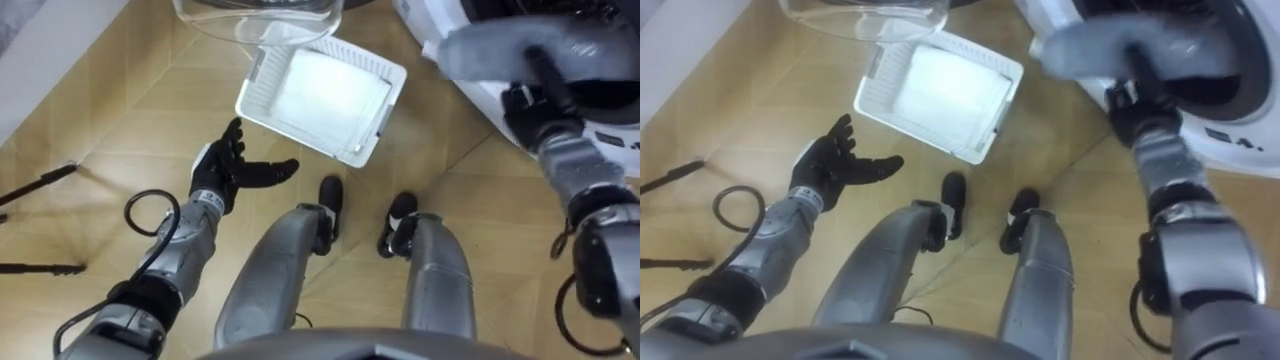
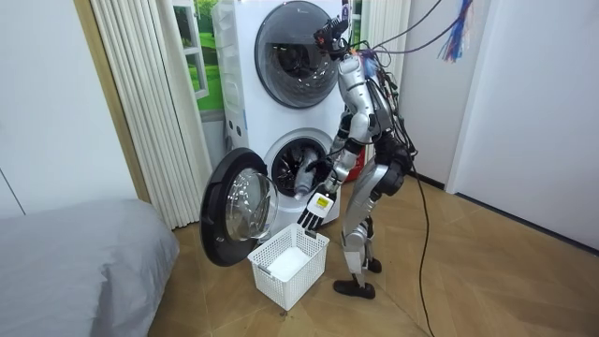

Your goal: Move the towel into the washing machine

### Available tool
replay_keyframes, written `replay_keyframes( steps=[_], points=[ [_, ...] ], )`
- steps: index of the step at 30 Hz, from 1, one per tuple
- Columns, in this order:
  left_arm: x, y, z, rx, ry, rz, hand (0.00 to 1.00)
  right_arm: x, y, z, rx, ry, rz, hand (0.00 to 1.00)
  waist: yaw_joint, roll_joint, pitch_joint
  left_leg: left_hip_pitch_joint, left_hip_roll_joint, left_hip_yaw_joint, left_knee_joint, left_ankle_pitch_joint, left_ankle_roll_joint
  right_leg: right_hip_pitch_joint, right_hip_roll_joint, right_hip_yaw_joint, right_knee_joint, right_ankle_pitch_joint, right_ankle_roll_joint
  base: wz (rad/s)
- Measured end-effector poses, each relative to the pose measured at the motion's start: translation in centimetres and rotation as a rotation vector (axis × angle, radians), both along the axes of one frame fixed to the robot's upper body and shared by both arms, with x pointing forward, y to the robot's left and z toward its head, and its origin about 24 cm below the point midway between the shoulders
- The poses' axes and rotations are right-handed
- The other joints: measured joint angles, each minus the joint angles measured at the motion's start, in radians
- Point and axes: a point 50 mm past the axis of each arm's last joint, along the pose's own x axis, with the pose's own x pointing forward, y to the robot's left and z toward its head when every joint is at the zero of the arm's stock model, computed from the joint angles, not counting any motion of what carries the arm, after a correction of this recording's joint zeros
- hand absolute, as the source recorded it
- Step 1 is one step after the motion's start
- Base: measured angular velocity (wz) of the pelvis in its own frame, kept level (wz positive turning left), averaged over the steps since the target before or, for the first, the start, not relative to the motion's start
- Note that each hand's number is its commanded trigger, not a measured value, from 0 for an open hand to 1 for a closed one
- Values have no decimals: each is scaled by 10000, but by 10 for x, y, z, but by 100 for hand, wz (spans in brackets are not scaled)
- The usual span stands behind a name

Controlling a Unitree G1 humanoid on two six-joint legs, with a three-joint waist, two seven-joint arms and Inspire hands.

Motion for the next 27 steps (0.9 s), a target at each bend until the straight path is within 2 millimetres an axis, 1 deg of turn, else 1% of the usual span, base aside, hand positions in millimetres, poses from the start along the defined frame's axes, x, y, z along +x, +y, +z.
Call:
replay_keyframes(
  steps=[1, 2, 4, 5, 6, 8, 13, 16, 19, 21, 26, 27],
  points=[
    [-1, 2, 1, 116, -32, 24, 0, 6, -2, 11, 121, -341, -110, 99, -120, -95, 3, 28, 5, 3, 17, 0, 0, 43, -1, -9, 10, 0, 0, 0],
    [-1, 2, 1, 165, -44, -12, 0, 8, -3, 13, 253, -311, -136, 0, -133, -116, 6, 36, 13, 3, 23, 0, 0, 70, -1, -40, 5, 0, -1, 10],
    [-2, 1, 2, 283, -120, -94, 0, 8, -1, 12, 631, -106, -163, 0, -142, -179, 8, 26, 13, 15, 15, 14, 23, 72, -25, -80, 17, 0, 0, 7],
    [-3, 3, 1, 399, -110, -68, 0, 11, 0, 15, 759, -122, -206, 0, -155, -249, 2, 28, 10, 41, 16, 19, 31, 54, -42, -58, 36, 0, -1, -3],
    [-3, 3, 2, 478, -130, -75, 0, 13, 0, 18, 1086, -102, -303, 0, -166, -324, 15, 33, -5, 85, 20, 23, 39, 19, -84, -46, 102, 0, 0, 0],
    [-2, 4, 2, 467, -164, -42, 0, 12, 0, 17, 1203, 56, -378, 0, -167, -377, 13, 27, -6, 146, 45, 37, 63, 2, -120, -48, 170, 1, 4, 2],
    [-3, 3, 2, 484, -175, 29, 0, 14, -1, 20, 1893, 494, -762, 0, -256, -380, 11, -47, -7, 112, 241, 56, 95, 67, -158, -156, 240, 0, 5, 6],
    [-2, 2, 2, 578, -201, -32, 0, 12, -2, 18, 2182, 726, -964, 0, -271, -379, 10, -70, 4, 150, 388, 54, 101, 133, -211, -242, 316, -14, 27, 10],
    [-2, 2, 2, 585, -194, -19, 0, 12, -3, 18, 2473, 659, -1162, 0, -291, -378, 10, -93, -13, 179, 418, 86, 169, 141, -284, -320, 362, -9, 40, 7],
    [-1, 2, 3, 644, -238, -50, 0, 11, -5, 18, 2563, 653, -1354, 0, -289, -376, 10, -119, -15, 180, 414, 116, 256, 147, -301, -376, 362, 8, 74, 9],
    [5, 0, 6, 979, -352, -441, 0, 9, -8, 17, 2448, 657, -1648, 0, -260, -359, 7, -111, -3, 180, 320, 134, 342, 198, -268, -416, 259, 63, 133, 3],
    [7, -2, 6, 1148, -323, -675, 0, 8, -9, 14, 2445, 726, -1738, 0, -193, -317, 12, -18, 43, 174, 262, 139, 349, 329, -187, -428, 104, 123, 147, -11]
  ],
)
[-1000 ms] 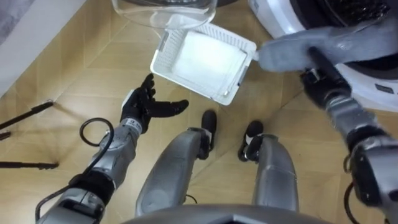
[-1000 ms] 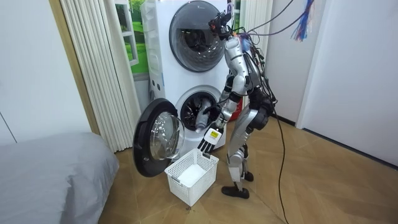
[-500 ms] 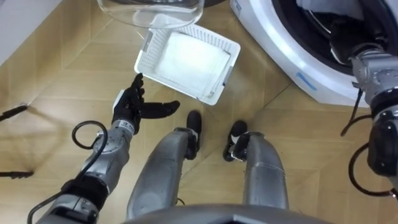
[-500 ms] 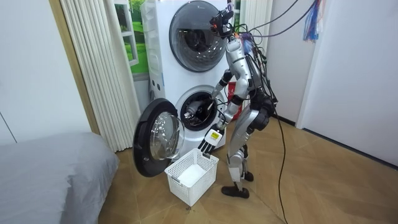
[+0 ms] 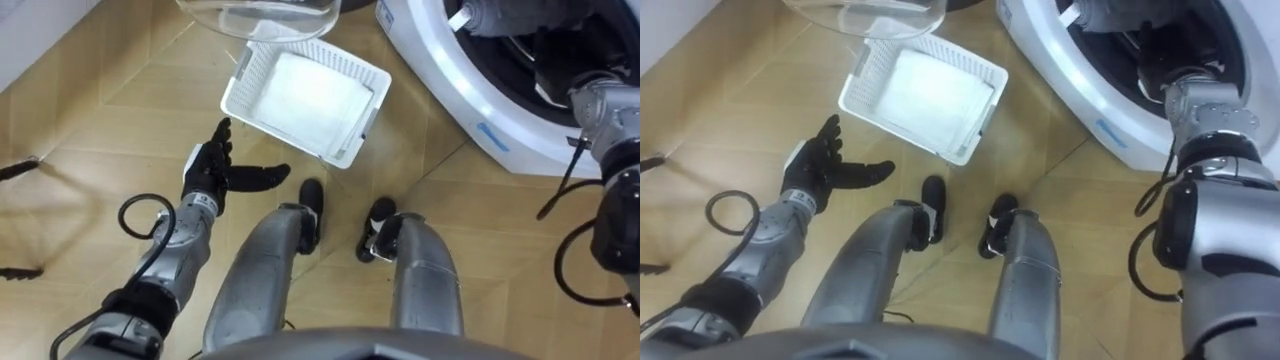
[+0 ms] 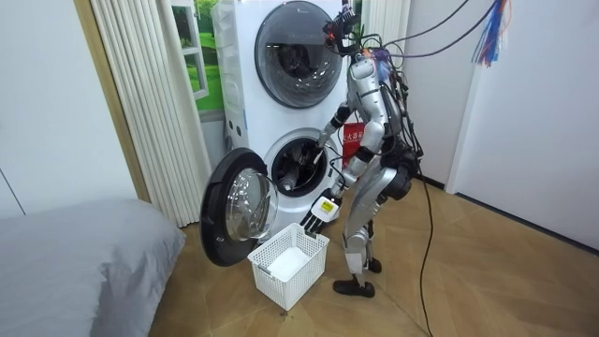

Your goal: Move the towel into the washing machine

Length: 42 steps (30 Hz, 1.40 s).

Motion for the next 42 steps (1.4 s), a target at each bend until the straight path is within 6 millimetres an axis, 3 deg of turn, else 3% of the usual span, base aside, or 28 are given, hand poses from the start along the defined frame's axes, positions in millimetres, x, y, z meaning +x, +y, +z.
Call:
replay_keyframes(
  steps=[5, 7, 10, 13, 14, 16, 18, 19, 21, 24, 28, 31, 37, 42],
  points=[
    [1, 0, -5, 80, 363, -286, 0, -16, 1, -24, 15, 492, -371, 0, 238, 167, -14, 939, 128, -20, -660, 6, -1, 1060, 310, -58, -949, 215, 109, -6],
    [-4, 5, -12, 290, 741, -242, 0, -25, 3, -36, -30, 542, -452, 0, 289, 251, -62, 1306, 183, -28, -911, 8, -5, 1485, 453, -89, -1398, 317, 149, -9],
    [-16, 12, -25, 902, 1506, -476, 0, -52, -1, -63, -162, 973, -682, 0, 394, 339, -108, 2120, 169, -94, -1460, 24, -18, 2388, 608, -204, -2118, 426, 232, 0],
    [-41, 32, -43, 1348, 2640, 74, 0, -105, 4, -108, -213, 2132, -929, 0, 344, 474, -228, 3058, 161, -299, -2083, 17, -30, 3610, 823, -407, -3155, 585, 387, 13],
    [-46, 36, -45, 1406, 2820, 228, 0, -114, 5, -115, -197, 2324, -938, 0, 333, 488, -239, 3206, 159, -299, -2185, 17, -30, 3755, 841, -408, -3288, 621, 407, -4],
    [-67, 50, -54, 1751, 3465, 587, 0, -154, 6, -138, -304, 3275, -887, 0, 250, 564, -310, 3815, 112, -283, -2605, 18, -30, 4338, 873, -389, -3695, 688, 504, -7],
    [-89, 61, -60, 1899, 3948, 1011, 0, -185, 8, -151, -528, 4052, -683, 0, 163, 562, -426, 4291, 88, -276, -2915, 18, -31, 4791, 927, -315, -4057, 727, 565, -9],
    [-96, 64, -61, 1947, 4131, 1166, 0, -194, 9, -155, -617, 4287, -580, 0, 134, 554, -436, 4450, 87, -275, -2981, 18, -31, 4963, 950, -299, -4177, 745, 578, -14],
    [-121, 75, -68, 2132, 4774, 1803, 0, -233, 16, -169, -1271, 5608, 653, 0, 42, 433, -566, 5075, 94, -186, -3268, 1, -59, 5565, 1023, -206, -4560, 771, 585, -18],
    [-144, 82, -72, 2357, 5376, 2306, 0, -258, 25, -178, -2033, 6783, 2422, 0, -92, 379, -655, 5659, 156, -169, -3517, -78, -181, 6105, 1135, -210, -4780, 789, 568, -8],
    [-165, 84, -76, 2490, 5767, 2627, 0, -274, 39, -185, -3454, 7938, 5952, 0, -95, 250, -661, 6465, 219, -89, -3856, -134, -271, 6688, 1274, 67, -4954, 823, 519, -18],
    [-172, 84, -77, 2570, 5916, 2741, 0, -281, 48, -188, -3994, 8202, 7433, 0, -185, 221, -697, 6721, 255, -83, -3861, -158, -297, 7012, 1337, 74, -5228, 859, 496, -5],
    [-188, 76, -82, 2374, 6311, 2990, 0, -293, 59, -193, -4491, 8653, 9164, 0, -173, 217, -659, 7371, 258, 17, -4158, -157, -322, 7610, 1403, 259, -5455, 864, 498, -6],
    [-190, 69, -84, 2241, 6453, 3026, 0, -297, 65, -195, -5035, 8951, 10286, 0, -161, 181, -636, 7691, 289, 26, -4290, -205, -389, 7957, 1470, 336, -5596, 861, 513, -3]
  ],
)
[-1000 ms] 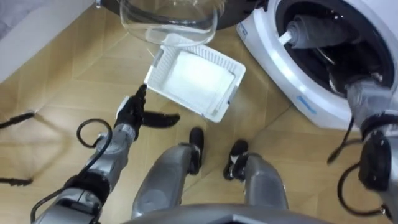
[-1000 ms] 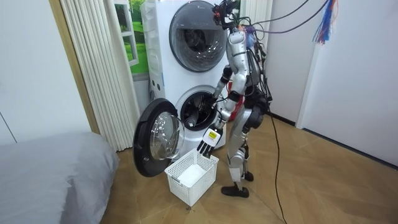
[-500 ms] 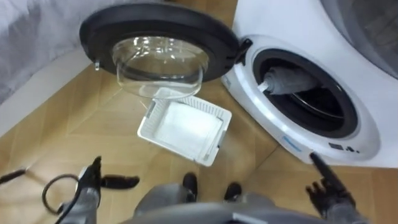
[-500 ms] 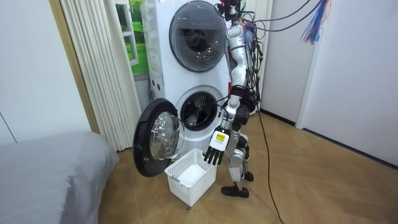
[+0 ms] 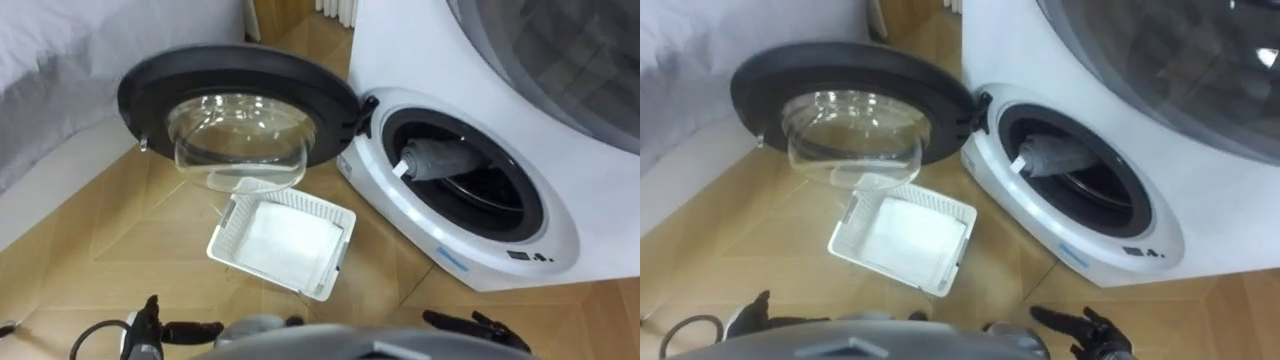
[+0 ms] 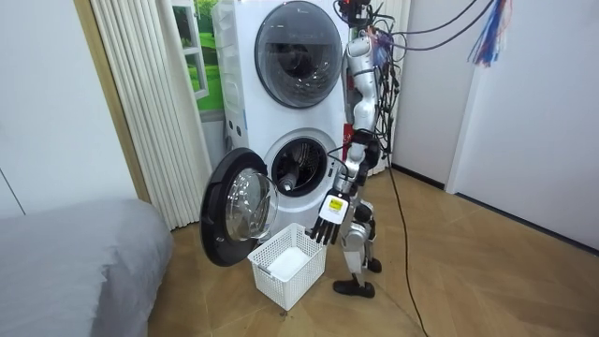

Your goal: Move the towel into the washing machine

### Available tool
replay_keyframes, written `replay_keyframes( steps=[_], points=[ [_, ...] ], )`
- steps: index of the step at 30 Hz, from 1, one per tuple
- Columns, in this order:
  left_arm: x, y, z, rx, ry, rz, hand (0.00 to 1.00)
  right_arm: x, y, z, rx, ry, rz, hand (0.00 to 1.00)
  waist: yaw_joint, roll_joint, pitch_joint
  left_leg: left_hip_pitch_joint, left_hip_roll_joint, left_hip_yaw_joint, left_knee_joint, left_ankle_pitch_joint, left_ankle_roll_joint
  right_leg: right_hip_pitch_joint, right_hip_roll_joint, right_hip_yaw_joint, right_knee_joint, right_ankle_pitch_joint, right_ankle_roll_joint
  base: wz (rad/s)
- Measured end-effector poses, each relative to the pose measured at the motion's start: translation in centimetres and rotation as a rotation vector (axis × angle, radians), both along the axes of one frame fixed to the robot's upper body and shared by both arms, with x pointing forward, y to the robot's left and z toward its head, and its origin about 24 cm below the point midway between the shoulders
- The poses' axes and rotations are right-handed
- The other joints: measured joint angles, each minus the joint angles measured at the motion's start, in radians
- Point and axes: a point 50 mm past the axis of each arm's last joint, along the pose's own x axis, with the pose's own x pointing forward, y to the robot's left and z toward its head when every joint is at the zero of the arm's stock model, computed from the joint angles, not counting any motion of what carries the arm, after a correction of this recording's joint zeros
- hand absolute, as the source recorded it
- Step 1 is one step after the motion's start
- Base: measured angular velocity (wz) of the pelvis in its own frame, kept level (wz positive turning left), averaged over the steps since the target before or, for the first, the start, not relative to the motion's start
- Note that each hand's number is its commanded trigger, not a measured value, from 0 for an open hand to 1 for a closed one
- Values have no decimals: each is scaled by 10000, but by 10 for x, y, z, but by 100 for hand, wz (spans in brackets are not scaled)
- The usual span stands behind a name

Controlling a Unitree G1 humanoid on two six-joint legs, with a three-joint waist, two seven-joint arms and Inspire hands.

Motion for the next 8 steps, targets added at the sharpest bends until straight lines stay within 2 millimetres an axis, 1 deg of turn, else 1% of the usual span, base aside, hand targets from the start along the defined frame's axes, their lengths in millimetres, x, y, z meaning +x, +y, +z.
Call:
replay_keyframes(
  steps=[4, 6, 8],
  points=[
    [1, -6, -2, -101, 71, -52, 0, -1, 4, -1, -189, 308, 954, 0, -60, 5, 8, 84, 39, -9, -3, -53, -56, 82, 51, 12, -137, 6, -11, 0],
    [-1, -9, -3, -206, 260, -113, 0, 2, 5, -1, -258, 334, 1361, 0, -218, 15, 15, 147, 55, -21, -14, -73, -75, 158, 69, 8, -141, 6, -11, 0],
    [-3, -9, -3, -305, 364, -99, 0, 3, 6, -1, -275, 358, 1570, 0, -279, 19, 16, 188, 70, -22, -14, -97, -91, 247, 87, 17, -144, 6, -11, 0]
  ],
)
